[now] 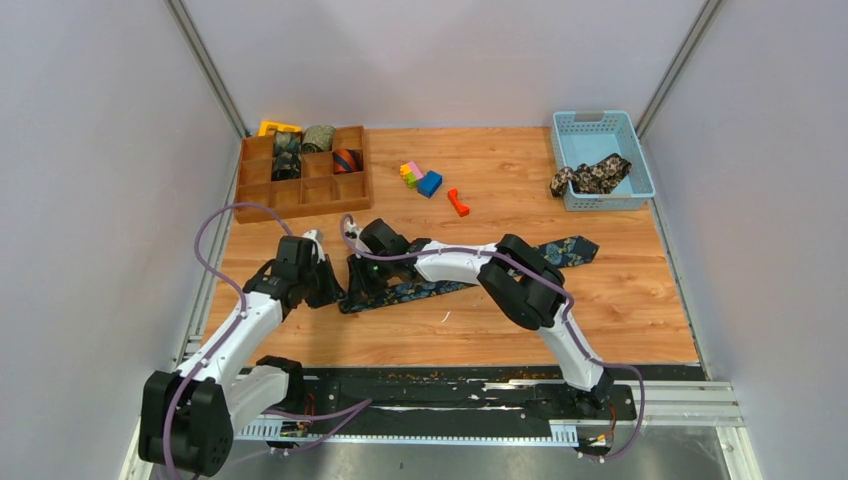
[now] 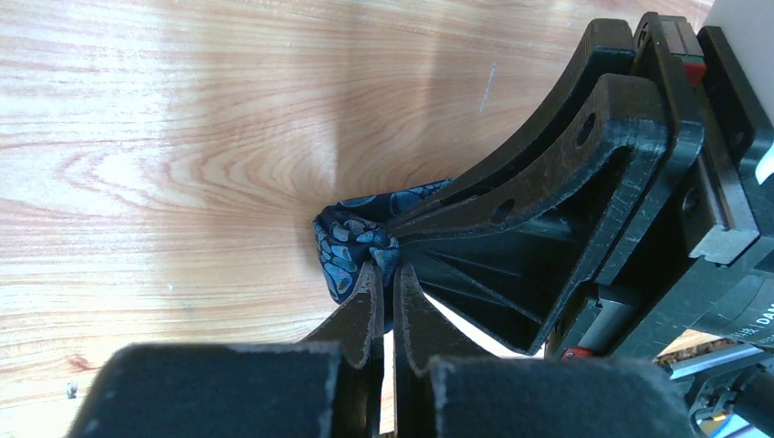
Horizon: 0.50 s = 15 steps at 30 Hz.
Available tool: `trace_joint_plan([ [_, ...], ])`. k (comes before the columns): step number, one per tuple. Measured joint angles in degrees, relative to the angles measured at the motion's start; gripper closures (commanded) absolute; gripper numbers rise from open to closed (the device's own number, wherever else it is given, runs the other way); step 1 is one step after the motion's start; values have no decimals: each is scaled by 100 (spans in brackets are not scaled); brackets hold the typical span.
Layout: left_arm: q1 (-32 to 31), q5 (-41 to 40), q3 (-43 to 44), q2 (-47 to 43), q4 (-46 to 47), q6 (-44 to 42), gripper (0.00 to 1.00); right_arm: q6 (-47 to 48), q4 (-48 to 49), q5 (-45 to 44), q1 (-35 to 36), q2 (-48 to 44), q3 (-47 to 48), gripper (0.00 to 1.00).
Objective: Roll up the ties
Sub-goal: Roll the tie at the center of the board.
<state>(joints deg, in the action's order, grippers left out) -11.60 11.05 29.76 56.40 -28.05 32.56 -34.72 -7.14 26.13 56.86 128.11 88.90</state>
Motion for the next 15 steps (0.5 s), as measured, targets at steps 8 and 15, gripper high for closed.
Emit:
trace_joint_plan([
  [8,0,107,74,352,26,-76,100,-116,234,111,-31,46,-151,92],
  [15,0,192,85,577,160,-81,100,-162,442,197,-92,13,-313,92],
])
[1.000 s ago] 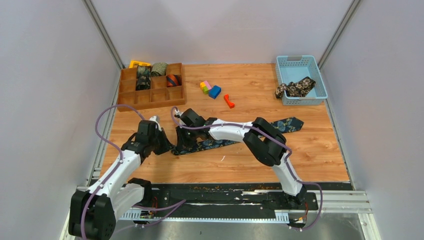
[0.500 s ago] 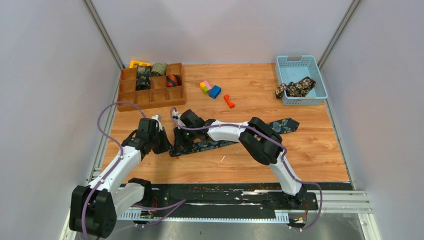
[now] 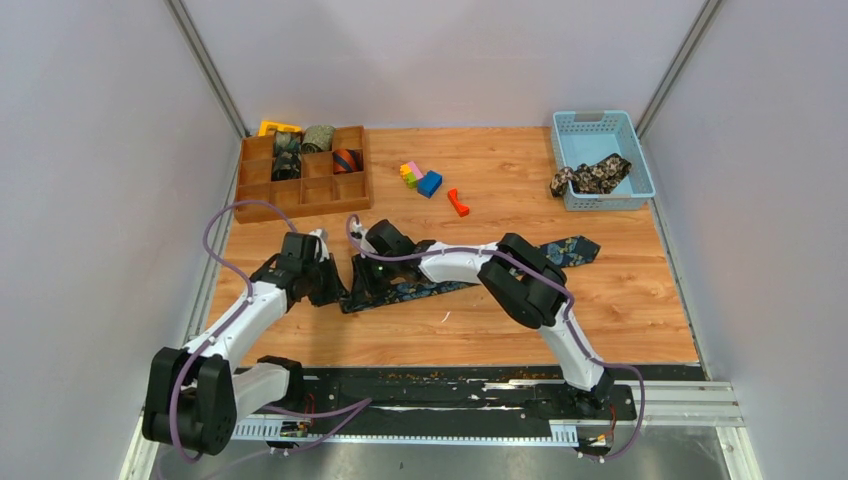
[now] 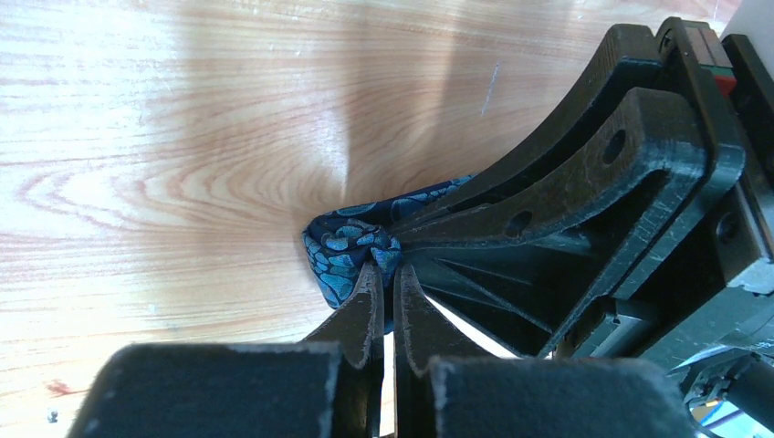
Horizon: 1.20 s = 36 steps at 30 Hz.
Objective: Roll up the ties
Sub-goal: Roll the tie at the center of the board.
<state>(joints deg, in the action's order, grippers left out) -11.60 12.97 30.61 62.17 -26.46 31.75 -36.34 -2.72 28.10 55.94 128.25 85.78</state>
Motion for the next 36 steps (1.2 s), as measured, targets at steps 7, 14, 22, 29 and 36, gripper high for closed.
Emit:
trace_joint_plan([
  [7,-116,2,59,234,177,4,100,103,-153,-168,-44,-129,-68,93],
  [14,-210,2,59,433,356,11,100,345,-627,-400,-63,-461,-175,92],
  [22,-330,9,66,614,555,35,72,516,-789,-573,-66,-1123,-398,92],
  [29,-409,81,66,634,695,122,62,586,-804,-658,-103,-1187,-535,91],
  [36,-417,125,31,463,728,168,69,601,-822,-675,-120,-1187,-542,89],
])
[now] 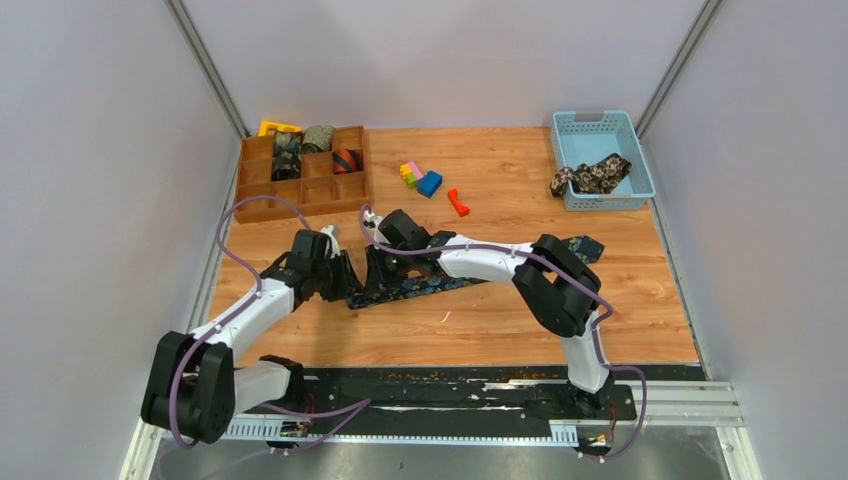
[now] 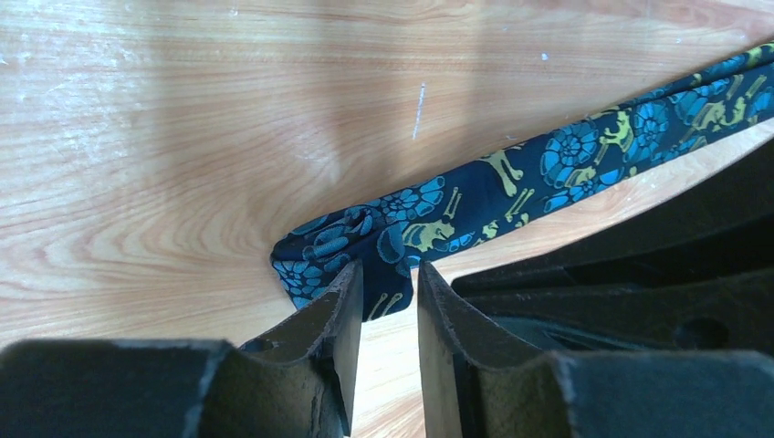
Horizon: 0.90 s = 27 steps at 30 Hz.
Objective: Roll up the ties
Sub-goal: Roll the tie at the center of the board.
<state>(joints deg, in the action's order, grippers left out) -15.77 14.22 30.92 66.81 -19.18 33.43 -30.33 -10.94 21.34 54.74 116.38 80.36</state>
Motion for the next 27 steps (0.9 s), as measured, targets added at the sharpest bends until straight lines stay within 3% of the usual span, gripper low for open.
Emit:
trace_joint_plan([
  [13,0,79,-238,-181,293,146,100,-2,2,-28,-15,0,0,75],
  [27,0,85,-286,-181,426,142,100,-42,-90,-118,-17,243,125,71],
])
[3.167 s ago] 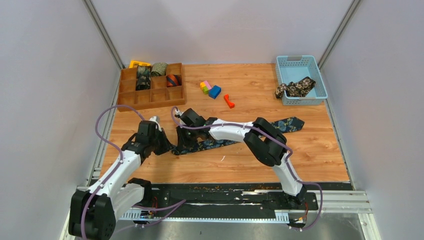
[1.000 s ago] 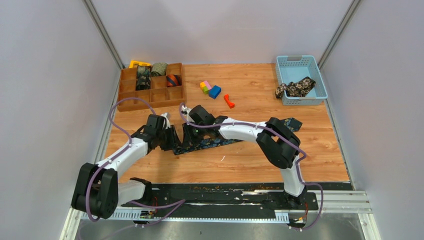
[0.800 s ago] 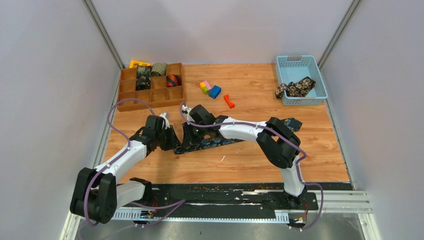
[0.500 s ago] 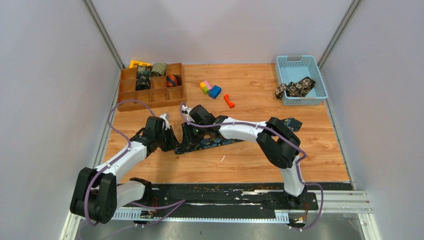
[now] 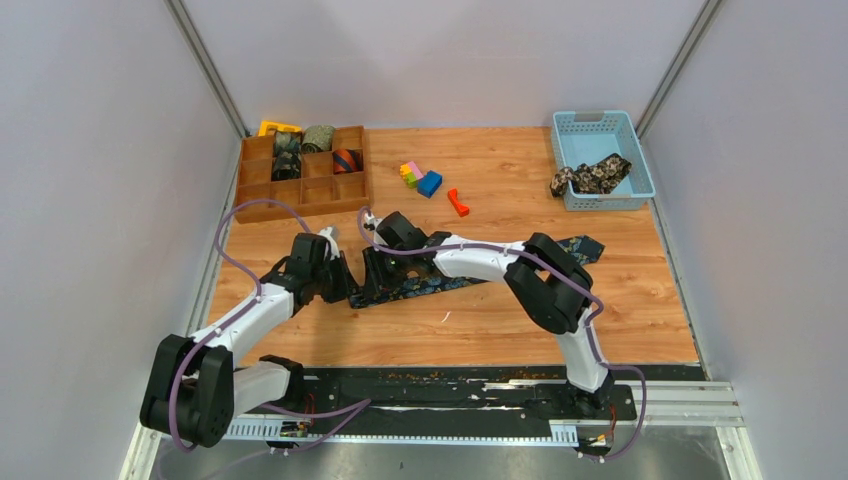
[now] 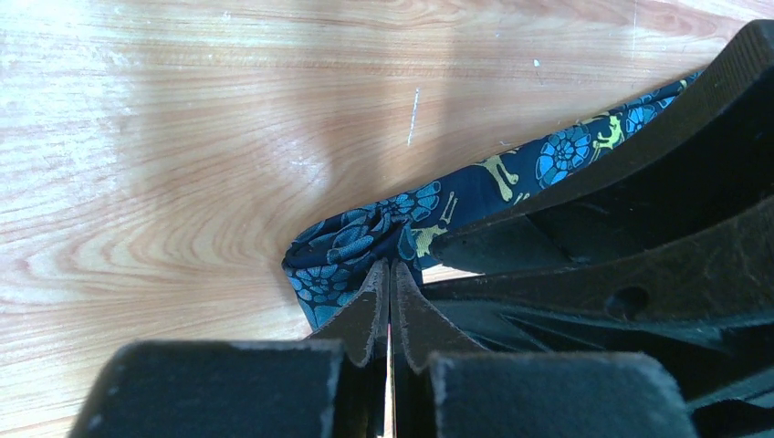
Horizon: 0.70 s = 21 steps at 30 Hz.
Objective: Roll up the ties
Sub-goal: Roll the tie at the center of the board.
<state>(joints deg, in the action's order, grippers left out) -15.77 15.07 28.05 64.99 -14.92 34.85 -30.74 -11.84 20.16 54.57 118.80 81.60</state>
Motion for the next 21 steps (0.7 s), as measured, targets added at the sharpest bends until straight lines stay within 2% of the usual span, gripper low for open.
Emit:
trace_joint_plan([
  [9,0,-31,-26,0,17,0,100,-52,-76,-11,-11,192,66,79],
  [15,0,-2,-26,-26,-24,-7,90,-72,-79,-13,-11,262,92,81],
  [21,-2,-175,57,-247,-372,-81,91,-76,-76,-13,-11,275,107,81],
])
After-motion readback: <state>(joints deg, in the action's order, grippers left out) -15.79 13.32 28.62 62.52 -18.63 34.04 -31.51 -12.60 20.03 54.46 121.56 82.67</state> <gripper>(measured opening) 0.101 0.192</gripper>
